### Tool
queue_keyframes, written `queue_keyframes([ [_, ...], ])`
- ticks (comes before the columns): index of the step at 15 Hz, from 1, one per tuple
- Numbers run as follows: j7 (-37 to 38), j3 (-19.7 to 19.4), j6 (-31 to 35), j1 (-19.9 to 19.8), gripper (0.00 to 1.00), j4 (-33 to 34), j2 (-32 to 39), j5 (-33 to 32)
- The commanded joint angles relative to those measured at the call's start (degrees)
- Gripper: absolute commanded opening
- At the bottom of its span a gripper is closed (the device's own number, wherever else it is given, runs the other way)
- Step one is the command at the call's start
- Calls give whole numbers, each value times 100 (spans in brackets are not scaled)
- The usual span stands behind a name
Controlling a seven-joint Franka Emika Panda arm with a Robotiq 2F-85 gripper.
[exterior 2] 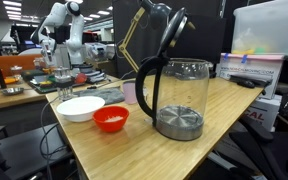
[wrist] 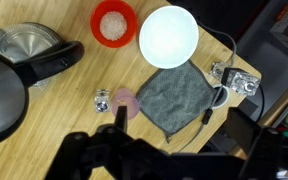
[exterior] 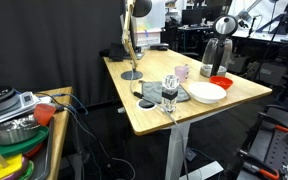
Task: Fold the cloth on the table
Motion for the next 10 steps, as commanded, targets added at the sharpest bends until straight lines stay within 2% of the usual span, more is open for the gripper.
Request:
queue_keyframes([
  [1,164,458,481,-57,100,-86,204,-118],
  [4,698,892,1091,-5,100,-135,553,-270],
  [5,472,827,831,-31,100,-149,421,-86],
  [7,662,968,1050,-19,100,-148,611,-169],
  [10,664,930,1058,-57,100,-134,586,-181],
])
